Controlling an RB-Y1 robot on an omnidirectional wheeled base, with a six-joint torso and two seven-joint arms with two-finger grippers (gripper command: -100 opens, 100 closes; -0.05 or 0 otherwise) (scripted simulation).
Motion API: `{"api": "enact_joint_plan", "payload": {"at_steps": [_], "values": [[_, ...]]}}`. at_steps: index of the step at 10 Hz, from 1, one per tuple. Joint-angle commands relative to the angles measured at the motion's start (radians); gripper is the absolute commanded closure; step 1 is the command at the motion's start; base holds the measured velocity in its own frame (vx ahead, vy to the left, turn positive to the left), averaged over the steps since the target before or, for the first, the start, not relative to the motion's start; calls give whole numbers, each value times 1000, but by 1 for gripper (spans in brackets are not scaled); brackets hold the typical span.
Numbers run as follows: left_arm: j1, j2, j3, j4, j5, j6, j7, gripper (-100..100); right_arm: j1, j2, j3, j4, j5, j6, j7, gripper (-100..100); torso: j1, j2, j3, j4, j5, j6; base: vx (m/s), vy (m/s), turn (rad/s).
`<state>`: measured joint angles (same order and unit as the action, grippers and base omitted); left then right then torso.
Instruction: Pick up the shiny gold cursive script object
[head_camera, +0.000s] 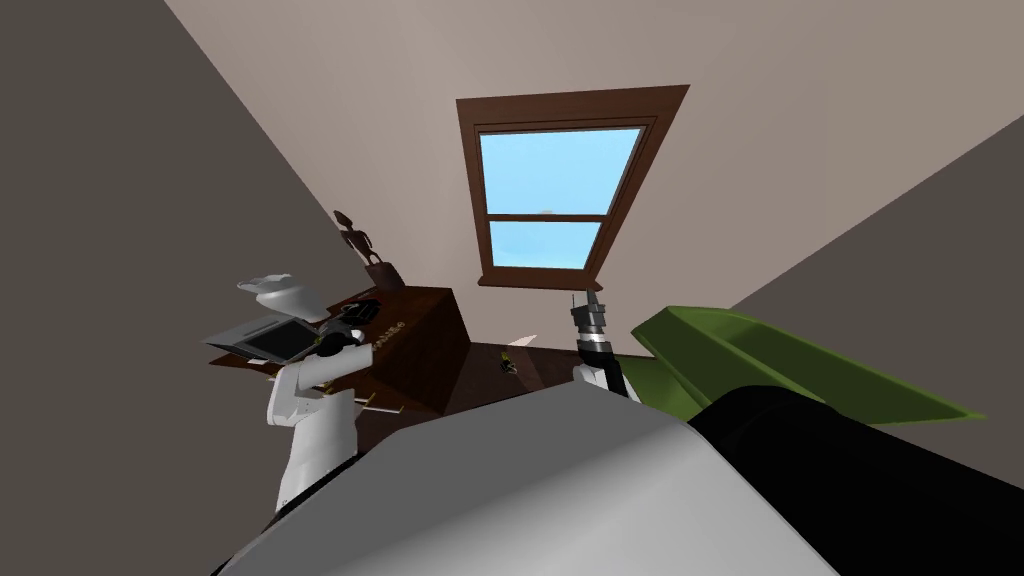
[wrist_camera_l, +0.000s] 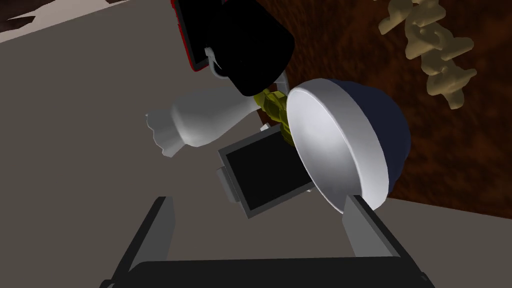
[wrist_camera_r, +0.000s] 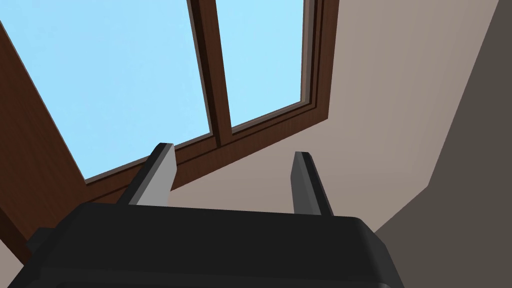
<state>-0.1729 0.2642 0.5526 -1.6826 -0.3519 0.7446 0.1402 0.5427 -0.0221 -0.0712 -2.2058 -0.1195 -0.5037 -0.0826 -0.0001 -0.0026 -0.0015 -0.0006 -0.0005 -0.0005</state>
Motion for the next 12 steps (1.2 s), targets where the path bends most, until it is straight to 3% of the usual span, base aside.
{"api": "enact_joint_plan", "payload": {"at_steps": [1,2,3,5,6,8,9,11,12], "values": [[-29,1,14,24,-11,50,8,-100,0,0,0,0,0,0,0,0,0,0,0,0,0,0,31,-27,44],[-29,1,14,24,-11,68,8,-100,0,0,0,0,0,0,0,0,0,0,0,0,0,0,15,-15,-2],[-78,-3,40,68,-33,101,22,-100,0,0,0,0,0,0,0,0,0,1,0,0,0,0,34,-17,84],[-83,-3,40,68,-33,148,22,-100,0,0,0,0,0,0,0,0,0,0,0,0,0,0,26,-21,11],[-132,-8,65,111,-55,179,37,-100,0,0,0,0,0,0,0,0,0,1,0,0,0,0,33,-17,68],[-139,-8,65,111,-55,226,37,-100,0,0,0,0,0,0,0,0,0,0,0,0,0,0,26,-11,22],[-188,-15,89,154,-76,261,52,-100,0,0,0,0,0,0,0,0,1,1,0,0,0,0,35,-3,77],[-196,-15,89,154,-76,303,52,-100,0,0,0,0,0,0,0,0,1,-1,0,0,0,0,31,-4,14],[-245,-24,110,195,-96,337,67,-100,0,0,0,0,0,0,0,0,1,0,0,0,0,0,35,3,54]]}}
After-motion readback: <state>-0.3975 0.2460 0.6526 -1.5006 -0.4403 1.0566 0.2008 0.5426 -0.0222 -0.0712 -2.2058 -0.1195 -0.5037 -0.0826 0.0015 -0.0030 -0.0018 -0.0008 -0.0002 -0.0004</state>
